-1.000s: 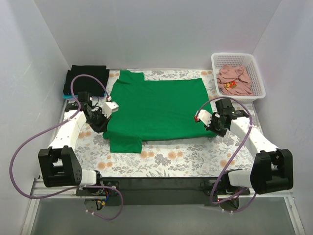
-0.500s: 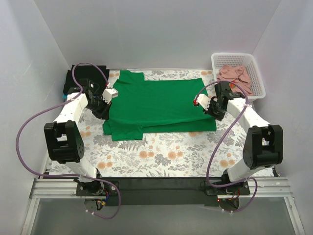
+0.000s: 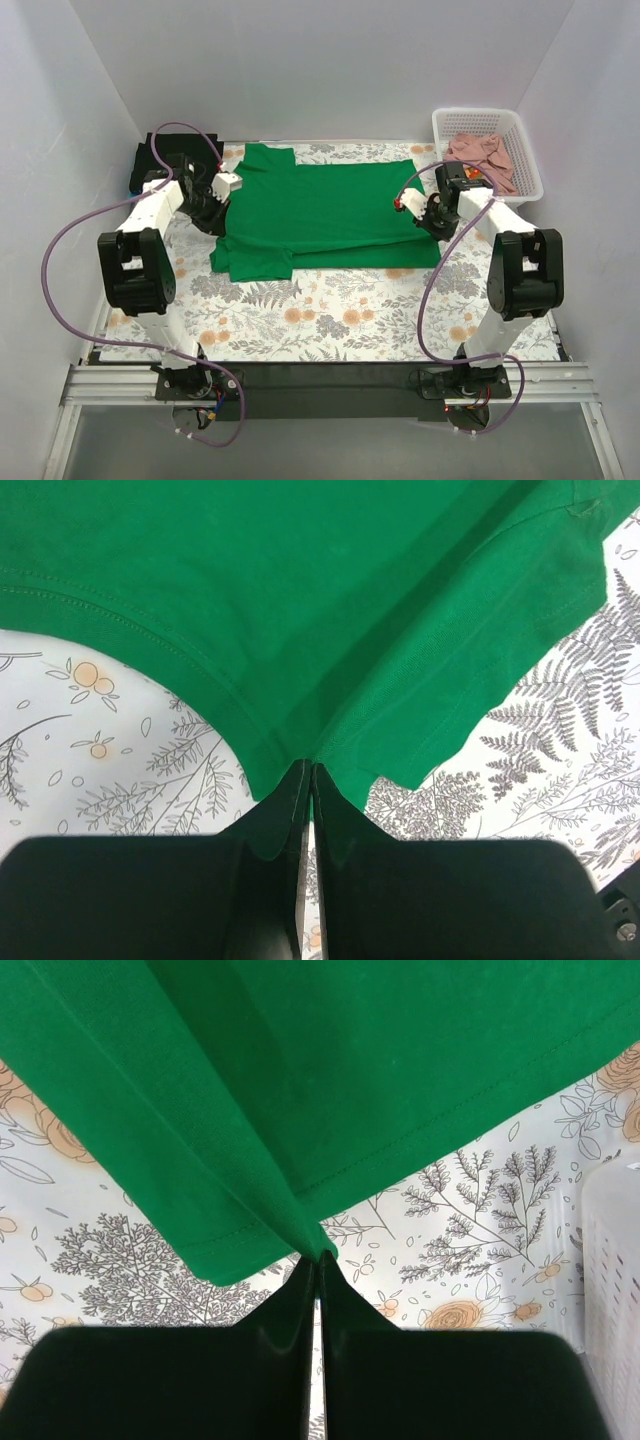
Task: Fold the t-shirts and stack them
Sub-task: Fold the tshirt
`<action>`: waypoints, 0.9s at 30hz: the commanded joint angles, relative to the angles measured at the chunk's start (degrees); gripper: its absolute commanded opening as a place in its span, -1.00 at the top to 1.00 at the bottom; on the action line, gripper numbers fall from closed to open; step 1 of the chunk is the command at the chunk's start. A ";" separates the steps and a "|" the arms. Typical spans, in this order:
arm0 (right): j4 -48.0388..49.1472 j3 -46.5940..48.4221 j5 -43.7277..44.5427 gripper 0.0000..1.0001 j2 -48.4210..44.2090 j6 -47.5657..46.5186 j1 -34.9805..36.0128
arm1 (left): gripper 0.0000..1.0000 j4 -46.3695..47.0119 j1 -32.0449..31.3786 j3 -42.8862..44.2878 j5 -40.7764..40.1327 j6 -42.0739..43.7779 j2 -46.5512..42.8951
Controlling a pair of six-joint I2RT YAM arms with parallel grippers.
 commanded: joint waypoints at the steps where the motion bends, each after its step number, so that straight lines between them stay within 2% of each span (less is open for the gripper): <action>1: -0.21 3.00 -0.39 0.97 1.54 -2.56 -0.59 | 1.00 1.51 0.38 1.10 1.13 -0.56 1.12; 8: 0.58 5.20 -0.21 0.97 5.06 -2.03 -0.67 | 1.00 5.55 0.38 0.57 1.04 -2.94 2.88; 27: 1.28 6.87 0.40 0.97 8.13 -1.42 -0.76 | 1.00 6.96 0.38 2.07 -0.45 -4.17 6.75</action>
